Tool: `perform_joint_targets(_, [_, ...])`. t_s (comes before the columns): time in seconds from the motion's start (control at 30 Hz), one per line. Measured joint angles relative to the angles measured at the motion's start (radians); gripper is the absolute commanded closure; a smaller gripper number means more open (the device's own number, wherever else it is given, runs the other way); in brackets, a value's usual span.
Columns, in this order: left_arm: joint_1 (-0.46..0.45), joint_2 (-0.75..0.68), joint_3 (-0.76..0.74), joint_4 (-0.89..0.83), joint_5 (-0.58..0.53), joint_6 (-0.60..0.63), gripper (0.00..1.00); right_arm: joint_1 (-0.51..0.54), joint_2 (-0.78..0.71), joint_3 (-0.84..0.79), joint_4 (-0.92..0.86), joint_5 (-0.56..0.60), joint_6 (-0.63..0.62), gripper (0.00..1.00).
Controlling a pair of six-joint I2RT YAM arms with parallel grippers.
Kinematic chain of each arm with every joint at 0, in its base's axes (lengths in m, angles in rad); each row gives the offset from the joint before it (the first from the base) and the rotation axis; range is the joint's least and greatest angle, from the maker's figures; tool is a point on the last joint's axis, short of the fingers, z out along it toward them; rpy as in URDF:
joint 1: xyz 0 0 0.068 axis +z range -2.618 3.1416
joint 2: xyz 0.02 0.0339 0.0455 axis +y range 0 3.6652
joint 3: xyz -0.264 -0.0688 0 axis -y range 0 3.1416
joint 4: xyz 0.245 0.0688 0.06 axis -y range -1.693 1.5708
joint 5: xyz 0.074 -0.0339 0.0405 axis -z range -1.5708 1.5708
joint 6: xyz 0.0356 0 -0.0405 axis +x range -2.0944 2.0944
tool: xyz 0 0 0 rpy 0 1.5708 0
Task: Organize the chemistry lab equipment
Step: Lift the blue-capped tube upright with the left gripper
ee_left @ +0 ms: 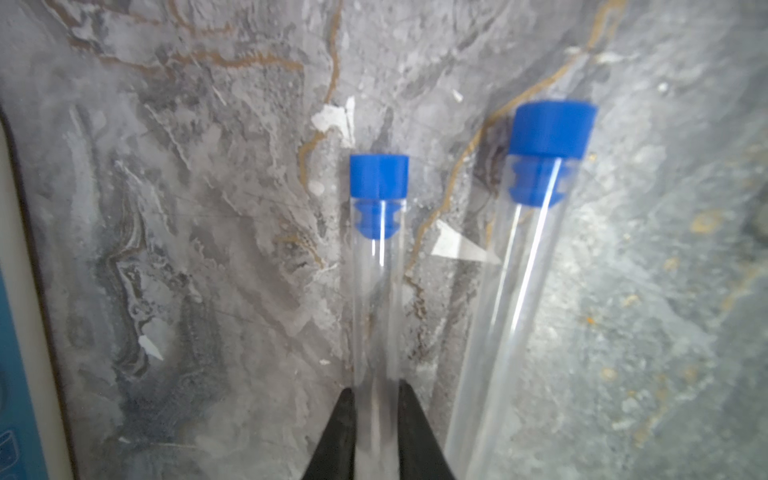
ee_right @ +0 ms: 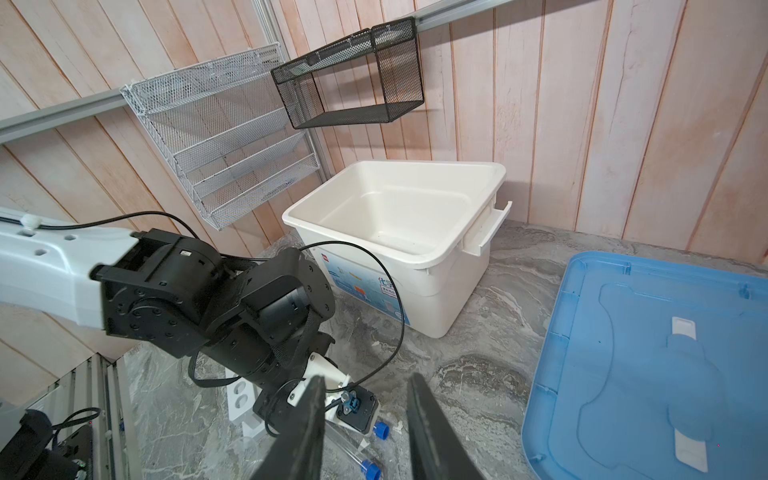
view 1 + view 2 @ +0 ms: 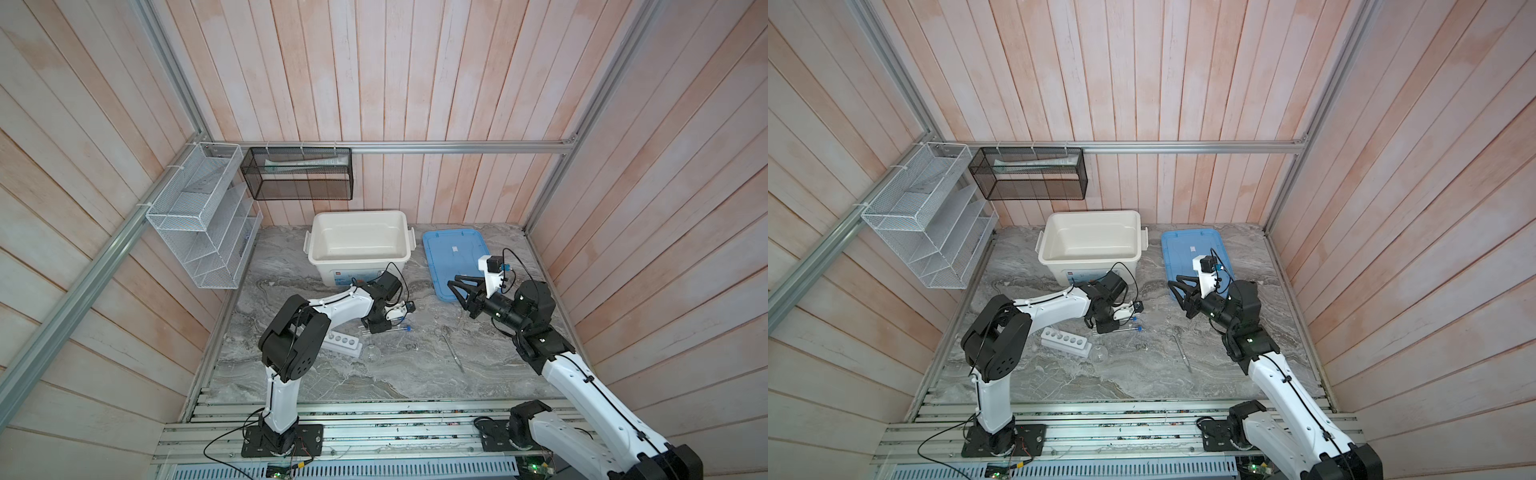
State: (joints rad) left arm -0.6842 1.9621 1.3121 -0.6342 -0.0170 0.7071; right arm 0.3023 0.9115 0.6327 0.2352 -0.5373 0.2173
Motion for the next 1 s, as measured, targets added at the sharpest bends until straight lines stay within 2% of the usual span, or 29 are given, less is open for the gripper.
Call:
perform_joint_targets(0.33, [0.0, -0.043, -0.027, 0.017, -0.003, 0.0, 0.83, -0.004, 0.0, 0.0, -0.005, 0.021, 0.01, 0.65])
perform_joint_targets(0.53, [0.005, -0.185, -0.11, 0.126, -0.006, 0.0, 0.83, -0.005, 0.0, 0.007, -0.028, 0.045, 0.027, 0.64])
perform_joint_targets(0.67, [0.024, -0.309, -0.183, 0.225, 0.022, -0.017, 0.83, -0.005, -0.001, 0.035, -0.071, 0.047, 0.032, 0.56])
perform_joint_targets(0.87, [0.122, -0.556, -0.311, 0.404, 0.179, -0.137, 0.82, -0.001, -0.011, 0.093, -0.127, 0.001, 0.043, 0.49])
perform_joint_targets(1.0, [0.22, -0.716, -0.395, 0.512, 0.344, -0.262, 0.82, 0.073, 0.026, 0.172, -0.175, -0.039, 0.023, 0.47])
